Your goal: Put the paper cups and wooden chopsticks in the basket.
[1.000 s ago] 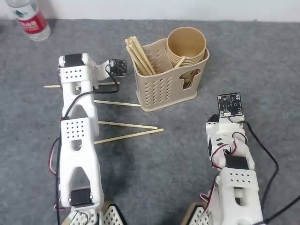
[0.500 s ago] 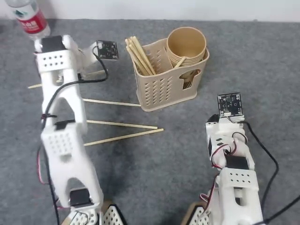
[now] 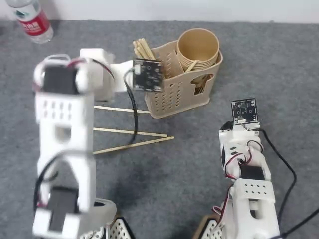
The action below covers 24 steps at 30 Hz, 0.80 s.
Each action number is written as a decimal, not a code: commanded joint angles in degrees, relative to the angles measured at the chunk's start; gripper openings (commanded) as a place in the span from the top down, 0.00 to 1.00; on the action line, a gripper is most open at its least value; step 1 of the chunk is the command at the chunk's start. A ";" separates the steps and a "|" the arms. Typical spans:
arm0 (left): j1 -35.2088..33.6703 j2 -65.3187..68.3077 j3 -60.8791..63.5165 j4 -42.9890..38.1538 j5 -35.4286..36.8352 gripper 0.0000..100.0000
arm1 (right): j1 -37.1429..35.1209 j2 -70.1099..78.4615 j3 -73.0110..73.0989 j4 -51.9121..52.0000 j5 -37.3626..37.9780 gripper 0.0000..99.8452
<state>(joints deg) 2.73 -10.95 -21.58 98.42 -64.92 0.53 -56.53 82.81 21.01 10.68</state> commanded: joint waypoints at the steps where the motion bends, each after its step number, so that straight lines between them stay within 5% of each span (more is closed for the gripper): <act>1: 7.91 -9.85 -12.35 1.58 16.88 0.99 | -0.13 -1.01 0.18 -0.66 0.79 0.99; 6: 14.15 -10.11 -25.54 -2.81 41.67 0.99 | -0.22 -1.01 0.26 -0.57 0.79 0.99; 14: 20.31 -7.12 -19.47 -24.53 77.54 0.99 | -0.22 -1.01 0.35 -0.66 0.79 0.99; 17: 20.22 -6.86 -8.48 -36.22 82.90 0.99 | -0.13 -1.01 0.44 -0.75 0.79 0.99; 24: 17.32 -7.56 24.84 -66.55 83.25 0.99 | -0.13 -1.01 0.18 -1.01 0.79 0.99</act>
<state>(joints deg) 22.68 -17.89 -13.58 49.01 17.45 0.44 -56.53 83.69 21.01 10.68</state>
